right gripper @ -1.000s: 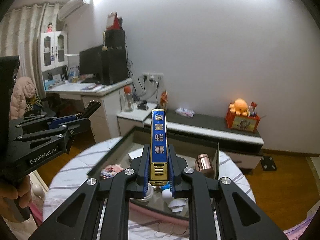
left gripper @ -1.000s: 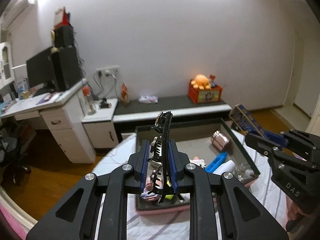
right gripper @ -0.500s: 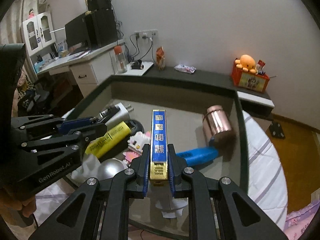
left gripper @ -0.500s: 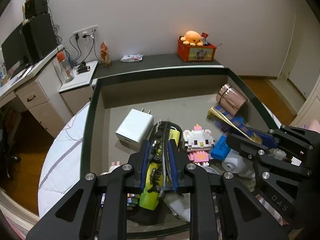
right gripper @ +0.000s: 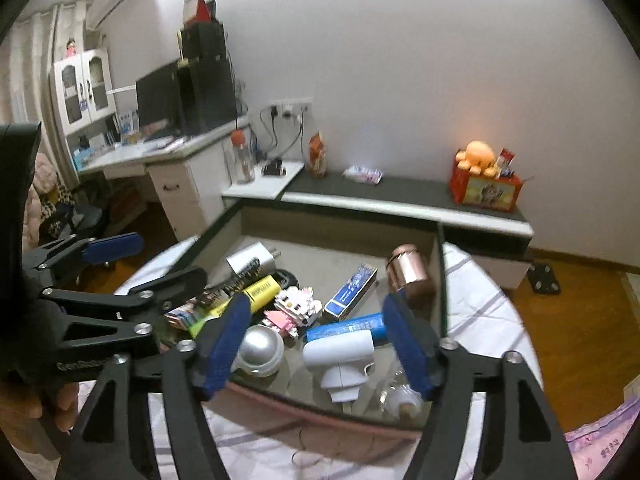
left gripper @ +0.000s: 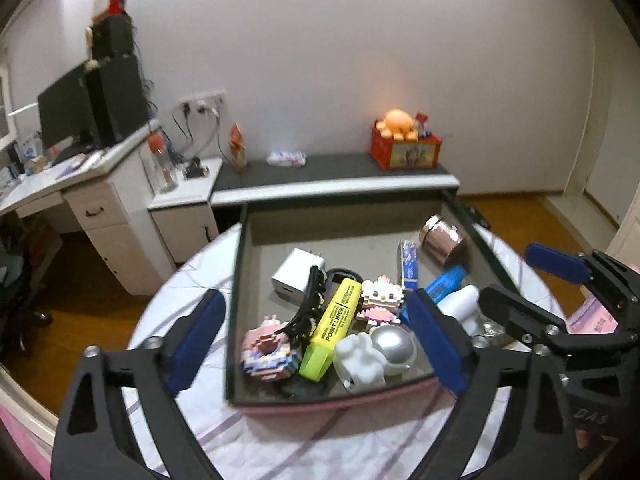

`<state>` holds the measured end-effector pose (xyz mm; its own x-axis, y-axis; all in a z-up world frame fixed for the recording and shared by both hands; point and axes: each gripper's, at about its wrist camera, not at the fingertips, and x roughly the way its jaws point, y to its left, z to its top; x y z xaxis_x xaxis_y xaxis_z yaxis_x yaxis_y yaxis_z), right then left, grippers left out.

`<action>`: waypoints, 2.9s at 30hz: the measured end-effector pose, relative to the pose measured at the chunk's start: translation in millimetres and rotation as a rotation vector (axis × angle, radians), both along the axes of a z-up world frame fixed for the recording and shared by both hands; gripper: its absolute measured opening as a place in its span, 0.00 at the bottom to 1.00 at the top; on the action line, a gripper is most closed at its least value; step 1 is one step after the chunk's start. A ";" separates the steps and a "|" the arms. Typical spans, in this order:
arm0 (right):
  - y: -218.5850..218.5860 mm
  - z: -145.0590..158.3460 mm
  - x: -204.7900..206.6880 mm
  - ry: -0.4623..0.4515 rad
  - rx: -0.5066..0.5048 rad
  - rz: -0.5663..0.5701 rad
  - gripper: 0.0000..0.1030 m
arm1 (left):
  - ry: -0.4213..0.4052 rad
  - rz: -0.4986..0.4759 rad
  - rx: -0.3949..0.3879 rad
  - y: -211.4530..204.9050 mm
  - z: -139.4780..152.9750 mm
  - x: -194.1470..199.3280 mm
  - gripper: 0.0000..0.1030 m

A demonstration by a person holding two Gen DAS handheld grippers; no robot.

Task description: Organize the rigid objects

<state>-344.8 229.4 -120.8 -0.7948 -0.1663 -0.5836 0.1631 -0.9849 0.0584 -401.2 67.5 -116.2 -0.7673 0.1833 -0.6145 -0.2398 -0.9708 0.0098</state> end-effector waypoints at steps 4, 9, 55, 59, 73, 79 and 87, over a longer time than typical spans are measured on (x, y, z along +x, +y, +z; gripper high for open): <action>-3.5 25.7 36.5 0.084 0.019 -0.019 0.78 | 0.074 0.016 0.028 -12.3 24.8 42.4 1.00; -10.3 57.6 87.2 0.190 0.011 -0.037 0.81 | 0.171 0.033 0.027 -24.1 52.1 99.1 1.00; -86.6 146.4 371.2 0.671 0.095 -0.190 1.00 | 0.651 0.137 0.121 -85.4 136.0 397.5 1.00; -90.0 143.5 370.3 0.663 0.098 -0.175 1.00 | 0.656 0.131 0.096 -80.5 132.3 400.6 1.00; -89.5 133.1 368.8 0.638 0.076 -0.151 1.00 | 0.631 0.141 0.052 -74.2 121.7 395.5 1.00; -91.3 131.3 369.3 0.635 0.080 -0.145 1.00 | 0.624 0.145 0.058 -76.5 120.1 394.0 1.00; -93.3 131.5 368.1 0.630 0.081 -0.137 1.00 | 0.620 0.146 0.058 -79.1 119.4 394.6 1.00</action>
<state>23.2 136.1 10.7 -0.9999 -0.0144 -0.0053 0.0148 -0.9965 -0.0828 -6.6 -11.6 3.3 -0.9967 0.0697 -0.0408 -0.0717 -0.9962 0.0503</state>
